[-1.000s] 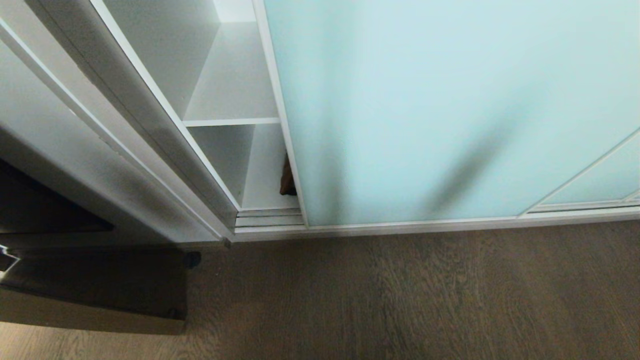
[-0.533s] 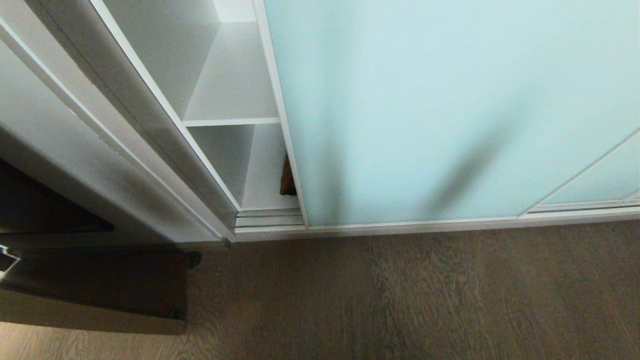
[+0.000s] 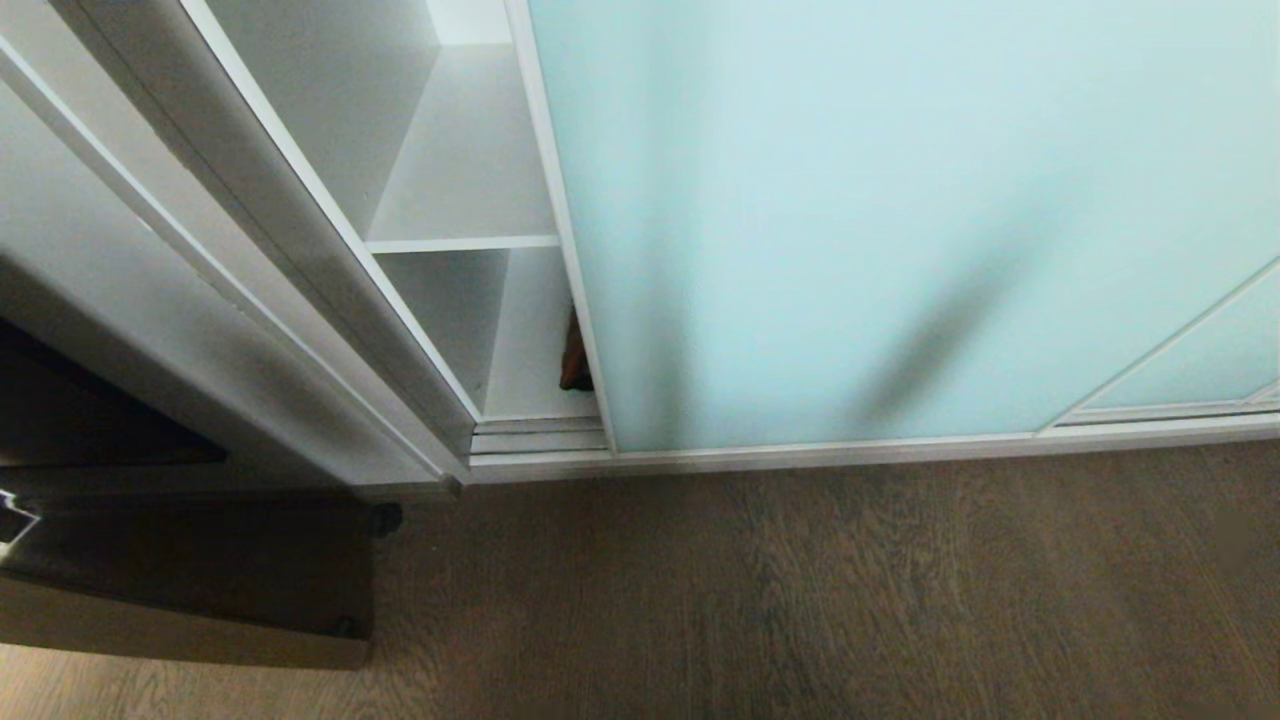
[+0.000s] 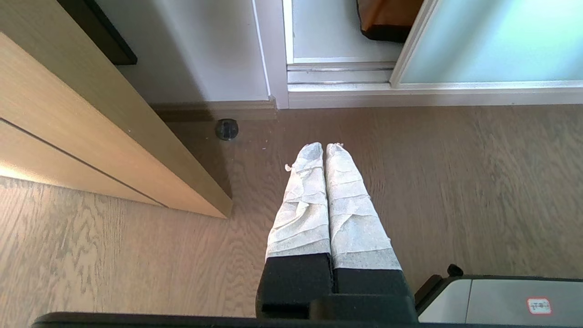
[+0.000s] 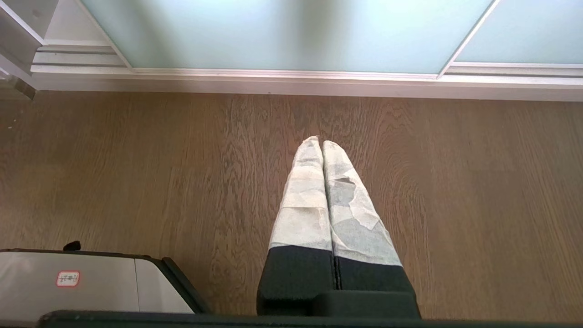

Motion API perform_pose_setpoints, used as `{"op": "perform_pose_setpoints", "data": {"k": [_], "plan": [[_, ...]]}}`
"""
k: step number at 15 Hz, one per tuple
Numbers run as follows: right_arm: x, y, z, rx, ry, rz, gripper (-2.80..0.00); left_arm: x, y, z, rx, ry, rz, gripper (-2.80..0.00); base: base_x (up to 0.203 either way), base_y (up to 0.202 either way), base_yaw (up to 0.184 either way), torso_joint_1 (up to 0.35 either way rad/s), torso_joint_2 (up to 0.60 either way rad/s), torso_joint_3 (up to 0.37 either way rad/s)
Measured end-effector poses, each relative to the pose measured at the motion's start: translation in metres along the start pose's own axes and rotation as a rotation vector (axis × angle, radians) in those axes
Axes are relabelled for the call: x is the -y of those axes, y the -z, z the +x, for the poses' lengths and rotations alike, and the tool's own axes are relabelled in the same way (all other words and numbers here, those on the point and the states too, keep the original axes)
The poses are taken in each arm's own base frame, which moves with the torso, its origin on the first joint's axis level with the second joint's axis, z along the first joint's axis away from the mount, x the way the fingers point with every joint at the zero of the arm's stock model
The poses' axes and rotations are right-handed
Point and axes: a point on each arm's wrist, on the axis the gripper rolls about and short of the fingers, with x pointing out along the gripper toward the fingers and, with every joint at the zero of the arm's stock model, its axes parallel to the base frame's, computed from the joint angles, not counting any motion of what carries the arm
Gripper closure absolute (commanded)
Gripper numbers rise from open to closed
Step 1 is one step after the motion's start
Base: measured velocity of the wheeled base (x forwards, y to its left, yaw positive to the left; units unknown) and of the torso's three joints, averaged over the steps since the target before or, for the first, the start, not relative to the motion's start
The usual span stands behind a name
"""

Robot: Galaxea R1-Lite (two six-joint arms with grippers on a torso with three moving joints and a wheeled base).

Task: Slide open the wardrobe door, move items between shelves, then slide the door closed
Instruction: Close the door

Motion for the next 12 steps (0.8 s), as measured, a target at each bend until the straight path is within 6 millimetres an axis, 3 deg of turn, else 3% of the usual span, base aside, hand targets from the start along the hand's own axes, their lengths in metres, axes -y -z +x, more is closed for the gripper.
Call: {"op": "perform_pose_setpoints", "data": {"k": [2,3,7,9,12], "plan": [[0.000,0.000,0.000,0.000,0.000,0.000,0.00,0.000,-0.004,-0.002,0.006,-0.011,0.004,0.00,0.000,0.000,0.000,0.000,0.00,0.000],[0.000,0.000,0.000,0.000,0.000,0.000,0.00,-0.001,-0.019,-0.006,0.046,-0.022,0.003,0.00,0.000,0.000,0.000,0.000,0.00,0.000],[0.000,0.000,0.000,-0.001,0.000,0.000,0.00,-0.001,-0.123,-0.018,0.179,0.013,-0.027,0.00,0.000,0.000,0.000,0.000,0.00,0.000],[0.000,0.000,0.000,-0.001,0.000,0.000,0.00,0.001,-0.172,-0.002,0.166,0.103,-0.042,0.00,0.000,0.000,0.000,0.000,0.00,0.000],[0.000,0.000,0.000,-0.002,0.000,0.000,0.00,0.006,-0.238,0.046,0.120,0.298,-0.078,0.00,0.000,0.000,0.000,0.000,0.00,0.000]]}}
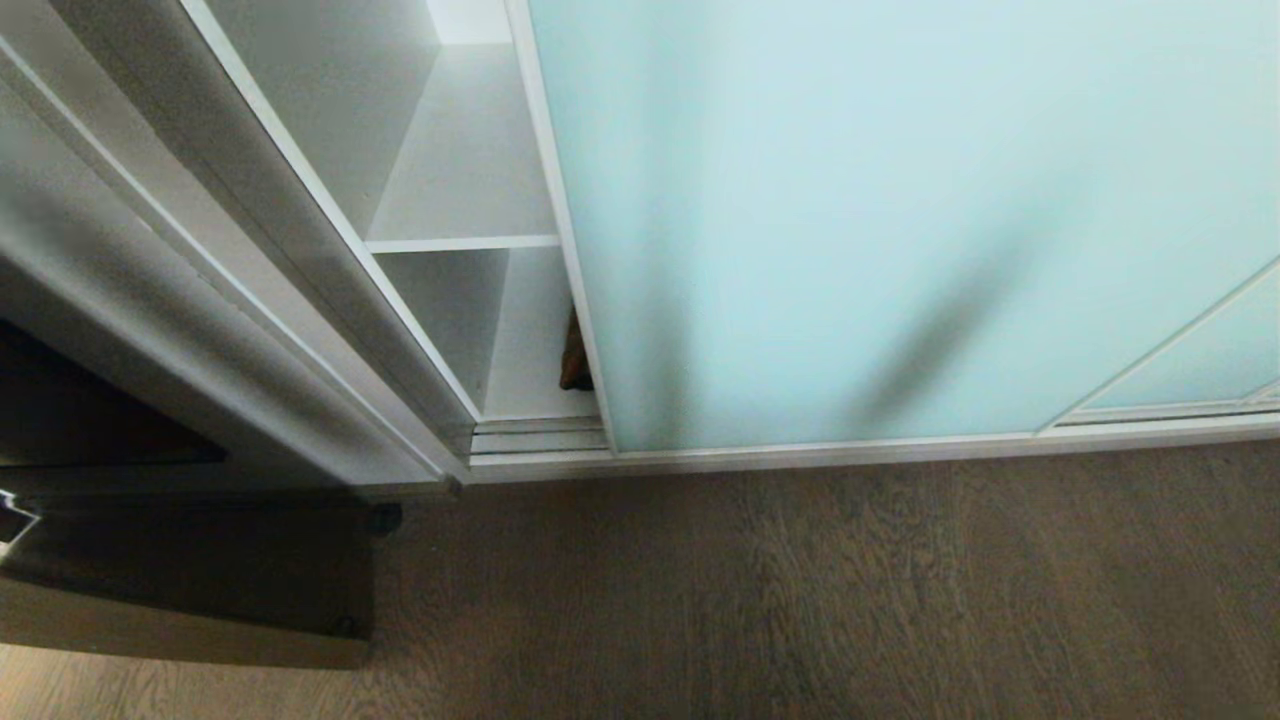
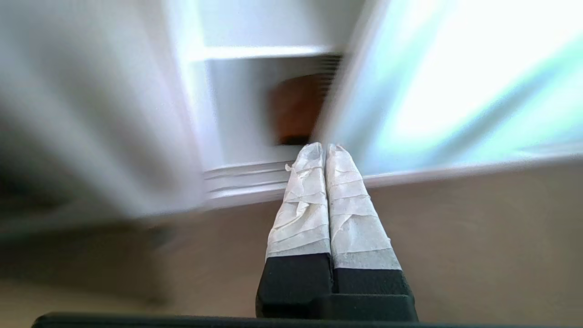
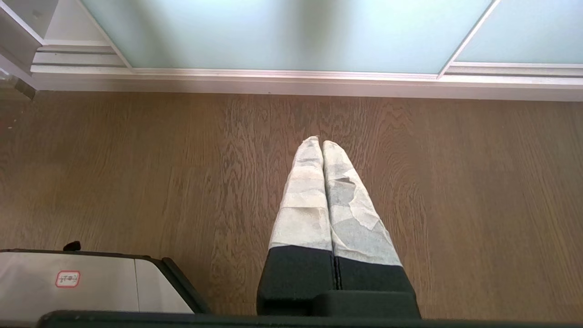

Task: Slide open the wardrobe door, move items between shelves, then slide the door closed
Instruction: Close the door

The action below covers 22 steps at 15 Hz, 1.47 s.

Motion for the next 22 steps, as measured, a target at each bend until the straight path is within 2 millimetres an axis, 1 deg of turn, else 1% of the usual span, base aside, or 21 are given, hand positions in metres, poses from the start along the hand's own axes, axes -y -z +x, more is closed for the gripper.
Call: {"op": "perform_pose_setpoints", "data": {"k": [2,3,4,6,9,11,14,18,20,22], "plan": [[0.000,0.000,0.000,0.000,0.000,0.000,0.00,-0.005,-0.029,0.042,-0.035,0.166,-0.047,0.00,0.000,0.000,0.000,0.000,0.00,0.000],[0.000,0.000,0.000,0.000,0.000,0.000,0.00,-0.006,-0.037,0.064,-0.065,0.259,-0.076,0.00,0.000,0.000,0.000,0.000,0.00,0.000],[0.000,0.000,0.000,0.000,0.000,0.000,0.00,-0.006,-0.040,0.085,-0.100,0.345,-0.100,0.00,0.000,0.000,0.000,0.000,0.00,0.000],[0.000,0.000,0.000,0.000,0.000,0.000,0.00,-0.001,-0.036,0.125,-0.173,0.471,-0.142,0.00,0.000,0.000,0.000,0.000,0.00,0.000],[0.000,0.000,0.000,0.000,0.000,0.000,0.00,0.011,-0.028,0.176,-0.253,0.565,-0.202,0.00,0.000,0.000,0.000,0.000,0.00,0.000],[0.000,0.000,0.000,0.000,0.000,0.000,0.00,0.018,-0.024,0.201,-0.287,0.597,-0.235,0.00,0.000,0.000,0.000,0.000,0.00,0.000],[0.000,0.000,0.000,-0.001,0.000,0.000,0.00,0.023,-0.008,0.234,-0.336,0.598,-0.251,0.00,0.000,0.000,0.000,0.000,0.00,0.000],[0.000,0.000,0.000,-0.001,0.000,0.000,0.00,0.026,0.014,0.279,-0.309,0.505,-0.236,0.00,0.000,0.000,0.000,0.000,0.00,0.000],[0.000,0.000,0.000,-0.001,0.000,0.000,0.00,0.029,0.027,0.299,-0.284,0.449,-0.228,0.00,0.000,0.000,0.000,0.000,0.00,0.000],[0.000,0.000,0.000,-0.001,0.000,0.000,0.00,0.031,0.038,0.311,-0.297,0.433,-0.244,0.00,0.000,0.000,0.000,0.000,0.00,0.000]]}}
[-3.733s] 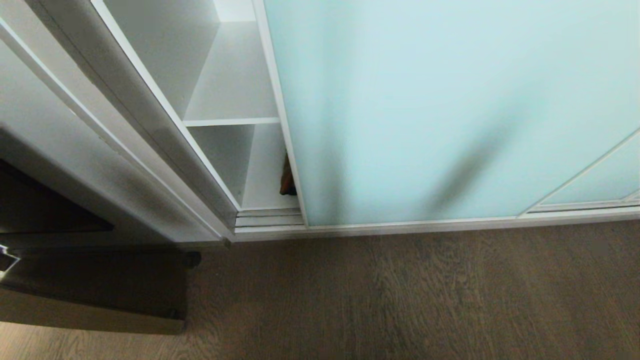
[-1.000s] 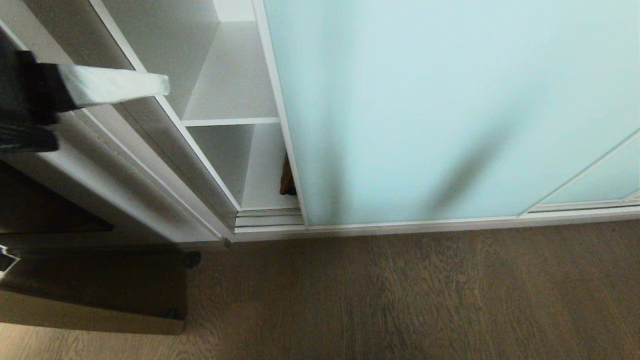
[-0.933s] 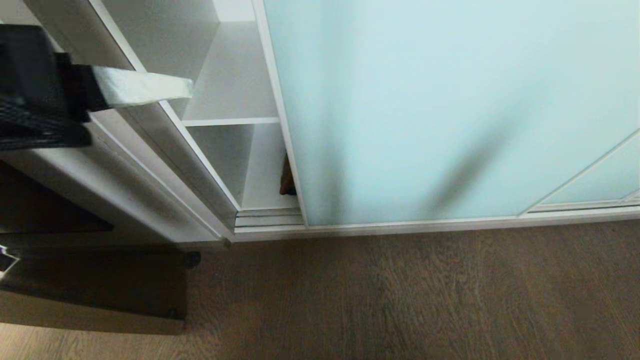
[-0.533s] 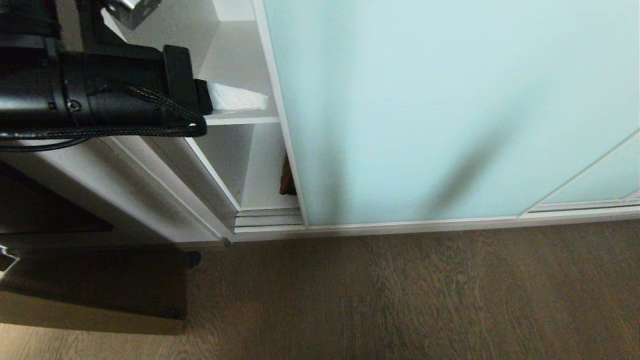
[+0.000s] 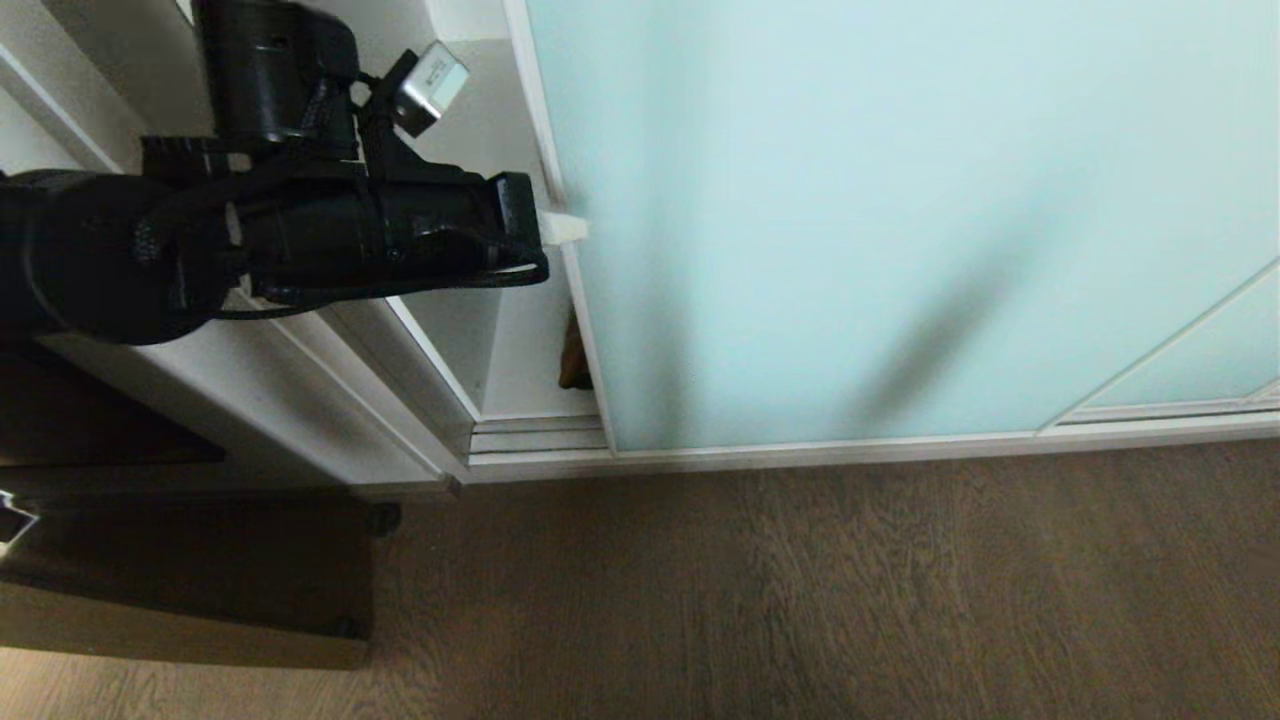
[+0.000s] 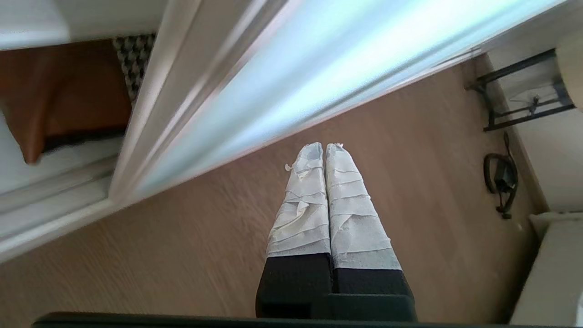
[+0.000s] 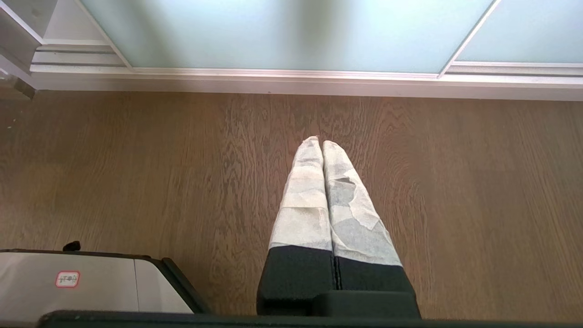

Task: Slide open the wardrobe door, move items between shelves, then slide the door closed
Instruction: Close the door

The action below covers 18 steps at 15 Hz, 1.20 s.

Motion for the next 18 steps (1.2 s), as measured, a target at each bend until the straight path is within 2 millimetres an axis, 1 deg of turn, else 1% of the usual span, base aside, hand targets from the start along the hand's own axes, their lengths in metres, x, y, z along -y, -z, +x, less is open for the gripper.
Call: {"op": "perform_pose_setpoints", "data": {"k": [2,8,11,16,18], "plan": [[0.000,0.000,0.000,0.000,0.000,0.000,0.00,-0.005,0.006,0.010,-0.011,-0.009,-0.010,0.00,0.000,0.000,0.000,0.000,0.00,0.000],[0.000,0.000,0.000,0.000,0.000,0.000,0.00,-0.017,0.012,0.036,0.087,-0.120,-0.001,0.00,0.000,0.000,0.000,0.000,0.00,0.000],[0.000,0.000,0.000,0.000,0.000,0.000,0.00,-0.017,0.017,0.044,0.097,-0.159,-0.001,0.00,0.000,0.000,0.000,0.000,0.00,0.000],[0.000,0.000,0.000,0.000,0.000,0.000,0.00,-0.019,0.023,0.055,0.100,-0.158,-0.006,0.00,0.000,0.000,0.000,0.000,0.00,0.000],[0.000,0.000,0.000,0.000,0.000,0.000,0.00,-0.021,0.023,0.059,0.112,-0.198,-0.007,0.00,0.000,0.000,0.000,0.000,0.00,0.000]]}}
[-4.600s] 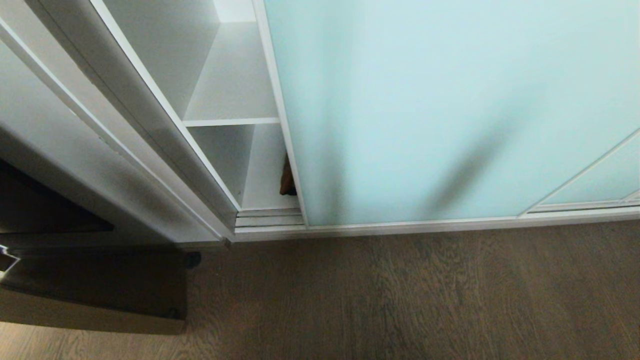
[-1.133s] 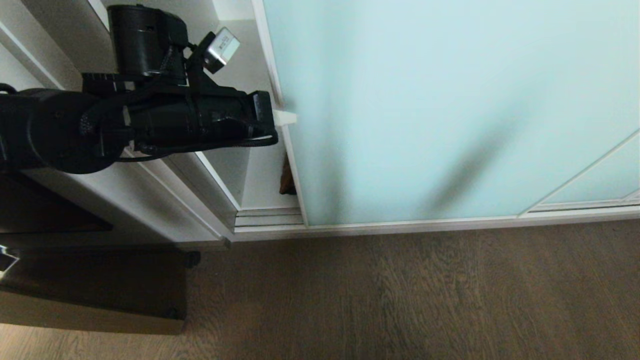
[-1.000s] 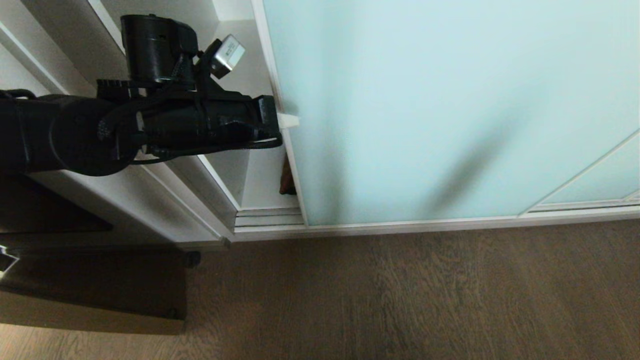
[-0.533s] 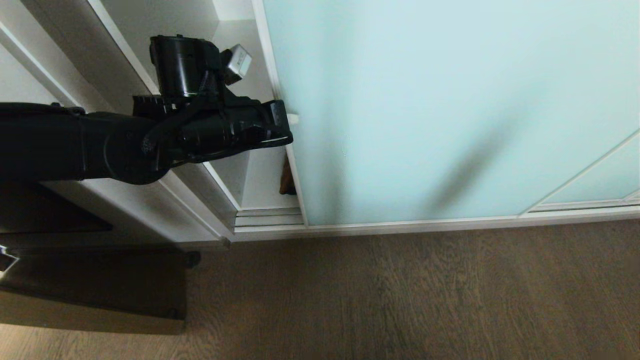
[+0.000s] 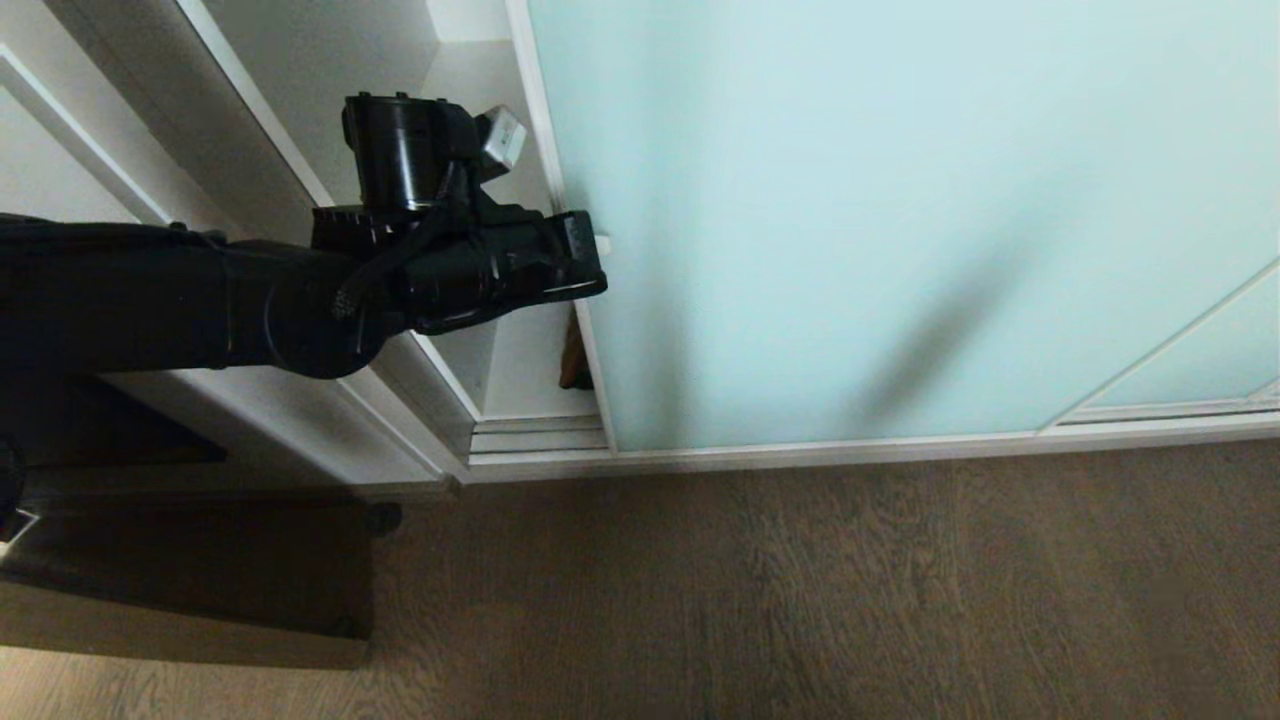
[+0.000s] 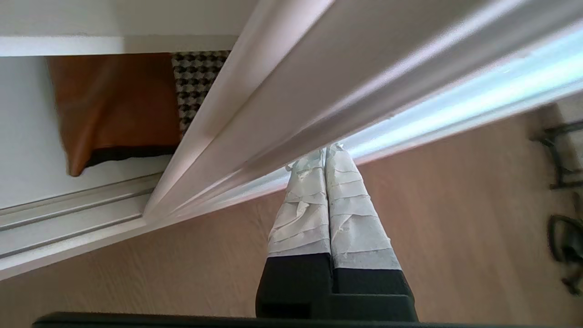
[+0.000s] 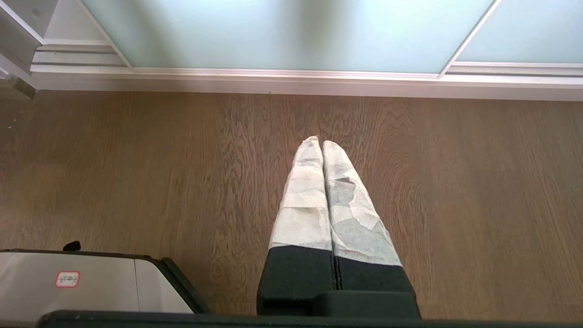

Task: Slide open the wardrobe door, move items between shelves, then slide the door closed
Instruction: Close the door

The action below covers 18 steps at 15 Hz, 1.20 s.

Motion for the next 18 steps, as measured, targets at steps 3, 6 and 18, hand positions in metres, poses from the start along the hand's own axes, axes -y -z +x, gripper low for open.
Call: {"op": "perform_pose_setpoints", "data": {"k": [3,6,18], "plan": [[0.000,0.000,0.000,0.000,0.000,0.000,0.00,-0.002,0.000,0.008,0.048,-0.036,0.004,0.00,0.000,0.000,0.000,0.000,0.00,0.000],[0.000,0.000,0.000,0.000,0.000,0.001,0.00,-0.003,0.000,0.010,0.071,-0.065,0.006,0.00,0.000,0.000,0.000,0.000,0.00,0.000],[0.000,0.000,0.000,0.000,0.001,0.000,0.00,-0.016,-0.018,-0.027,0.105,-0.165,0.012,0.00,0.000,0.000,0.000,0.000,0.00,0.000]]}}
